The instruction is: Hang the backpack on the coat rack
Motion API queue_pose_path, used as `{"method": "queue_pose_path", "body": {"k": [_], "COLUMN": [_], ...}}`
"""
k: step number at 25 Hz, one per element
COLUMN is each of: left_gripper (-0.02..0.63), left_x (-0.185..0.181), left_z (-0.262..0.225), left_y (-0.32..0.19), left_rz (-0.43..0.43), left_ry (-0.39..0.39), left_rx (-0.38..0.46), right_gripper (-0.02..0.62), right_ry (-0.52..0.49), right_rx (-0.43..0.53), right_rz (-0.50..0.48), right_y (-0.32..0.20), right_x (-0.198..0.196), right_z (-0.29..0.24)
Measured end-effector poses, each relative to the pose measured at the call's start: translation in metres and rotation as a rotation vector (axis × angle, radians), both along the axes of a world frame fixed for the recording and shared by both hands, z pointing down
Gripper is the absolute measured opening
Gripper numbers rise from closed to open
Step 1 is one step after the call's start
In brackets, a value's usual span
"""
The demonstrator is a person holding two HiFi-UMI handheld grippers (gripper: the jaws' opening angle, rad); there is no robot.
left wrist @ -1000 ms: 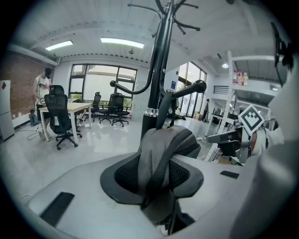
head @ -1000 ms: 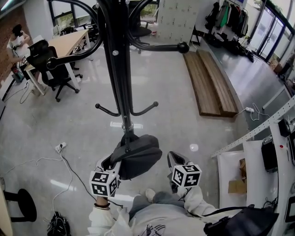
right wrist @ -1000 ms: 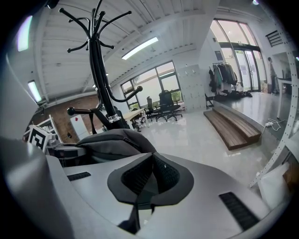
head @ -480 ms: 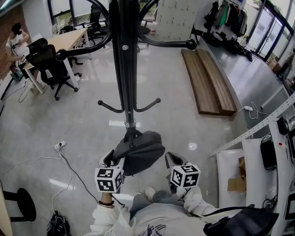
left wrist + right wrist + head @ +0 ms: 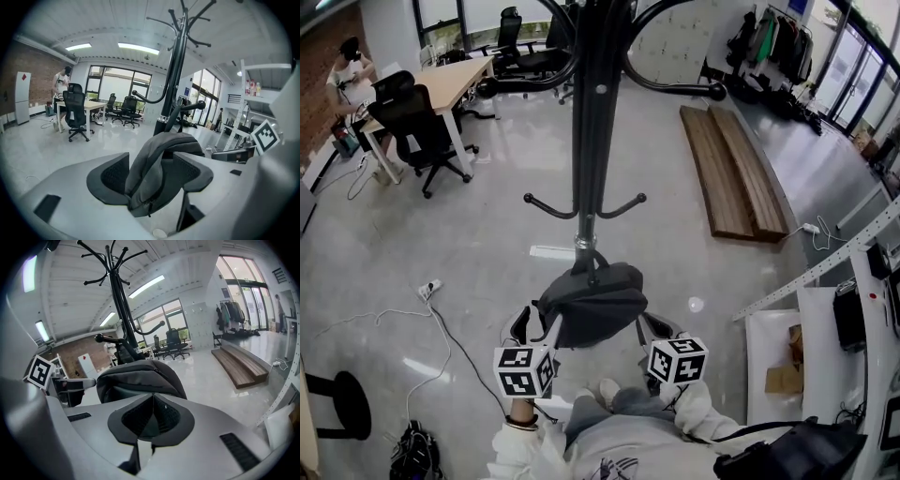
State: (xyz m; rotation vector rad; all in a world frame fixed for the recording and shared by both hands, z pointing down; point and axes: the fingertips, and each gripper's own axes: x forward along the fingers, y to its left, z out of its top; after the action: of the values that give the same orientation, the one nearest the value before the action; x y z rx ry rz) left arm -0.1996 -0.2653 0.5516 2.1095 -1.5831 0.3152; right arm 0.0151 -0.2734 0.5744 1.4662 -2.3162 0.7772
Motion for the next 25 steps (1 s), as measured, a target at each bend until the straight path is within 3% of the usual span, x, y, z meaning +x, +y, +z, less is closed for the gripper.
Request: {"method": "queue_pose_path", "body": {"k": [7, 10, 11, 19, 25], "left_gripper": [0.253, 0.063, 0.029, 0.003, 0.003], "left_x": [0.004, 0.002, 0.002, 0.012, 0.028], "left_z": [0.012, 0.022, 0.024, 0.021, 0.018], "left_y": [0.026, 0.036, 0.039, 0.052, 0.067], "left_rz": [-0.037, -0.084, -0.093, -0.113, -0.136], "left_ry": [0.065, 0.057, 0.044, 0.018, 0.011], "left_rx": [-0.095, -0.138, -0.143, -0.136, -0.144], "right_gripper": [0.014, 0.014, 0.014, 0.014, 0.014], "right_ry": [-0.013, -0.018, -0.017, -0.008, -0.017], "right_rx": [0.009, 0.008, 0.007, 0.075, 0.101], "right_rz": [-0.054, -0.102, -0.123, -0.282, -0.322], "right_y": [0.016, 0.026, 0.029, 0.041, 0.05], "right_x": [-0.029, -0.048, -0.056, -0.108, -0.1], "right_z": [-0.002, -0.001, -0.001, -0.022, -0.033]}}
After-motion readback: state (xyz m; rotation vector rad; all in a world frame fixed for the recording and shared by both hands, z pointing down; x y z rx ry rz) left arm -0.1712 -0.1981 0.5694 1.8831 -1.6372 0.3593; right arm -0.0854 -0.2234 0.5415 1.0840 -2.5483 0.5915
